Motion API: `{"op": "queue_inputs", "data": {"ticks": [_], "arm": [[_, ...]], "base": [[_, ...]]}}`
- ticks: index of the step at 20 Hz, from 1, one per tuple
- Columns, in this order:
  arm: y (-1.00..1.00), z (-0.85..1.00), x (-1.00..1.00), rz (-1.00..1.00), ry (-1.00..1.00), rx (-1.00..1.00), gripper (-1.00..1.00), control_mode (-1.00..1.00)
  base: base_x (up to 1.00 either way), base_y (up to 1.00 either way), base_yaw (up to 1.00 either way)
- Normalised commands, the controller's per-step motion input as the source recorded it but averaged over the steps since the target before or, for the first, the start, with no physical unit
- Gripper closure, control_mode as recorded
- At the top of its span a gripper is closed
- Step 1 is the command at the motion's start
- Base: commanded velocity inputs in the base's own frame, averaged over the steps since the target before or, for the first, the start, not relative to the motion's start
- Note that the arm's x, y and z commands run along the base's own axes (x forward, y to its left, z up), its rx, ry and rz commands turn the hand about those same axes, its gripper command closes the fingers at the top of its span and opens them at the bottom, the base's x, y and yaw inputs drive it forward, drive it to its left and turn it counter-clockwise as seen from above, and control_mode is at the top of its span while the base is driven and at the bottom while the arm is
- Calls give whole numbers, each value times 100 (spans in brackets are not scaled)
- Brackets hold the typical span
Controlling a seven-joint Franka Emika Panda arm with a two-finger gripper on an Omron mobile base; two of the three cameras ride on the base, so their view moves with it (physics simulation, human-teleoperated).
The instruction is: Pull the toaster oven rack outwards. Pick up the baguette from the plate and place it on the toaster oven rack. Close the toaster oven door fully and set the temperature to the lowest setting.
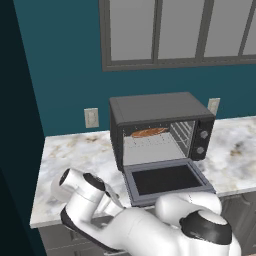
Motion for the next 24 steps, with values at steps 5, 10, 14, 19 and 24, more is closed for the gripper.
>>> {"op": "queue_inputs", "data": {"ticks": [5, 10, 14, 19, 24], "arm": [[10, -20, 2, 0, -11, -1, -100, -100], [0, -6, 0, 0, -21, 0, -100, -100], [0, -5, 0, 0, -13, 0, -100, -100], [0, -11, 0, 0, -3, 6, -100, -100], [0, -11, 0, 0, 0, 4, -100, -100]], "base": [[0, 0, 0], [0, 0, 0], [0, 0, 0], [0, 0, 0], [0, 0, 0]]}}
